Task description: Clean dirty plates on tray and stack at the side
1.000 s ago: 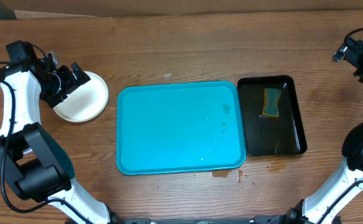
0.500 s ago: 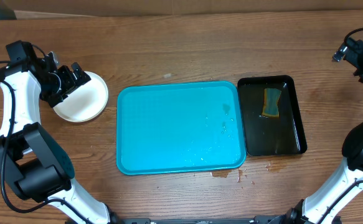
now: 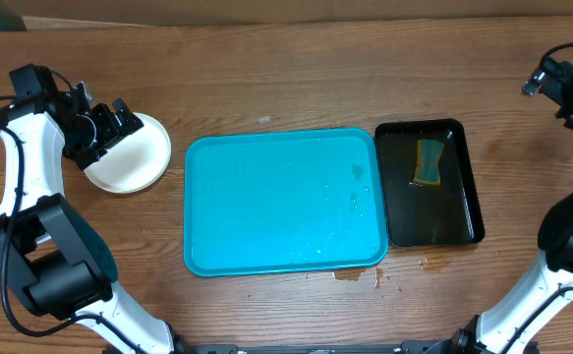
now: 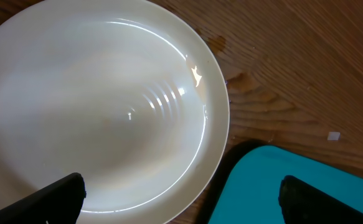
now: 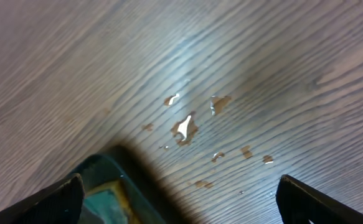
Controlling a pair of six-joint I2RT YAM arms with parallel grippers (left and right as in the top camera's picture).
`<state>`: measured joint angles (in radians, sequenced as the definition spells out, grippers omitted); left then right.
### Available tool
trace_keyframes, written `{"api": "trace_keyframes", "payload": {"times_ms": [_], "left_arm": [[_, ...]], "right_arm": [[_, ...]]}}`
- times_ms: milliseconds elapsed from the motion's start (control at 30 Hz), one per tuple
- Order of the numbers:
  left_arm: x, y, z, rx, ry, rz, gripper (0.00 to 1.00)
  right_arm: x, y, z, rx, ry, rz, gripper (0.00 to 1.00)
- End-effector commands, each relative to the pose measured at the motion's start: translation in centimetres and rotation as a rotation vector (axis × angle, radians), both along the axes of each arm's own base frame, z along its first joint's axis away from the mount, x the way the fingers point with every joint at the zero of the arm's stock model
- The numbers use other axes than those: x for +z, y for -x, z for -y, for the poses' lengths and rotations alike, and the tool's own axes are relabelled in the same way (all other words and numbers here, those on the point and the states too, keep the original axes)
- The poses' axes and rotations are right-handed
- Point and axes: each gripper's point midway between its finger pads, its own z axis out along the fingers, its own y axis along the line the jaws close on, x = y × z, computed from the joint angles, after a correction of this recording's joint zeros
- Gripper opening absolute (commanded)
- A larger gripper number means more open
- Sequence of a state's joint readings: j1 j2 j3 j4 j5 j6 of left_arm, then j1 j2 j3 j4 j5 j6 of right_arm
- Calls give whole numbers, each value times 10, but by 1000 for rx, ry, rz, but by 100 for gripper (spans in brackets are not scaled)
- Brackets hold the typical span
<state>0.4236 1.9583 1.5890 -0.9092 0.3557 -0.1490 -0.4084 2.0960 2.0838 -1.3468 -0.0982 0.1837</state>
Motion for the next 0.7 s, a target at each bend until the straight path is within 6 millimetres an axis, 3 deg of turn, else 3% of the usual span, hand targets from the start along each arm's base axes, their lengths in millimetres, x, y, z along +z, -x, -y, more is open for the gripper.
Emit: {"api": "trace_keyframes", "payload": {"times_ms": [0,233,400,467,567,667], "left_arm": [[-3,2,0,-19,-5,-4,100],[-3,2,0,-19,-5,-4,100],[-3,2,0,-19,-5,-4,100],[-3,2,0,-19,-5,-4,100],[-3,2,0,-19,-5,-4,100],[-3,2,0,-19,-5,-4,100]], "right_arm": [[95,7,-33,55,81,210,100],[204,45,-115,218,142,478,100],[267,94,-182,377,138,670,100],[292,123,-207,449,125,757,100],[320,163,-227,519,107,867,100],[349,198,-223,552,163,994,100]]}}
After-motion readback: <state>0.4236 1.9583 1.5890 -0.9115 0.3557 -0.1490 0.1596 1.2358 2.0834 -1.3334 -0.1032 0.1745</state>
